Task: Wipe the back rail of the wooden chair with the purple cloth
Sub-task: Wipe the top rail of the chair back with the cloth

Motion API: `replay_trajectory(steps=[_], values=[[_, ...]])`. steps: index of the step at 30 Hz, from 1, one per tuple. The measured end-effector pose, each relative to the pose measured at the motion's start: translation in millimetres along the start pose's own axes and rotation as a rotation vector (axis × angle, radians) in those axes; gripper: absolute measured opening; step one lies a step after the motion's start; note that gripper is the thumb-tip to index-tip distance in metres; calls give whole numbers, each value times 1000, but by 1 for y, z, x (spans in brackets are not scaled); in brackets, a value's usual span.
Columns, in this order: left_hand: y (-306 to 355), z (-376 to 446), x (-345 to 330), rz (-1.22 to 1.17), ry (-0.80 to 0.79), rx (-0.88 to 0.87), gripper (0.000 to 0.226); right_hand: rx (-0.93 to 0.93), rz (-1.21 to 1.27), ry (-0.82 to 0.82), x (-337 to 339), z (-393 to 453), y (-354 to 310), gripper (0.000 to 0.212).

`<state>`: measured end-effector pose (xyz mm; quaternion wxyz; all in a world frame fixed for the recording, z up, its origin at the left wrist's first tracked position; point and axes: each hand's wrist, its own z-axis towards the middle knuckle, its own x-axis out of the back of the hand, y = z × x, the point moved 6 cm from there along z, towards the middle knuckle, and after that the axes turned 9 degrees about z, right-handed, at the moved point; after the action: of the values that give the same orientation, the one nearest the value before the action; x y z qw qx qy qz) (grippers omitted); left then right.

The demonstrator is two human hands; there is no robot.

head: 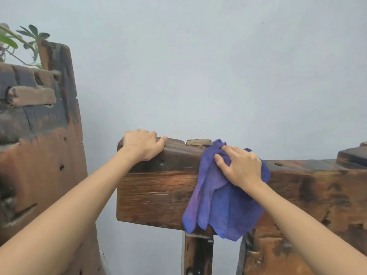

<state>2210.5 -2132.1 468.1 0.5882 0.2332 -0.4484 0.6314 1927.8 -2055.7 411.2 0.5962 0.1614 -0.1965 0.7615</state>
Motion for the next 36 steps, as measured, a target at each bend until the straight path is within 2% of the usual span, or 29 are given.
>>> replay_trajectory(steps=[2,4,10,13,16,19,21,24,27,30,33,36], values=[[1,3,-2,2,-13,8,61,-227,20,-94,3,-3,34,55],[5,5,-2,1,-30,19,65,-388,49,-123,4,-9,52,53],[6,7,-3,-30,-63,38,69,-510,71,41,0,-35,9,46],[7,5,-2,-23,-49,39,67,-389,154,22,-9,-41,-40,47],[9,-8,7,-90,63,30,59,-208,219,-137,-23,-34,-81,47],[21,-47,20,-335,357,-17,37,-144,237,-313,-25,-19,-76,45],[45,-84,18,-424,505,-60,34,-121,231,-435,-26,-11,-62,48],[76,-124,3,-540,526,66,44,-130,358,-504,-19,-8,-60,52],[100,-126,-10,-640,308,255,51,-213,566,-465,-6,-11,-59,77],[116,-119,-8,-726,151,331,30,-197,532,-419,1,-19,-54,89],[126,-117,-4,-698,146,248,13,-274,463,-290,8,-34,-38,92],[134,-116,6,-826,142,34,5,-459,377,-32,23,-64,-11,80]])
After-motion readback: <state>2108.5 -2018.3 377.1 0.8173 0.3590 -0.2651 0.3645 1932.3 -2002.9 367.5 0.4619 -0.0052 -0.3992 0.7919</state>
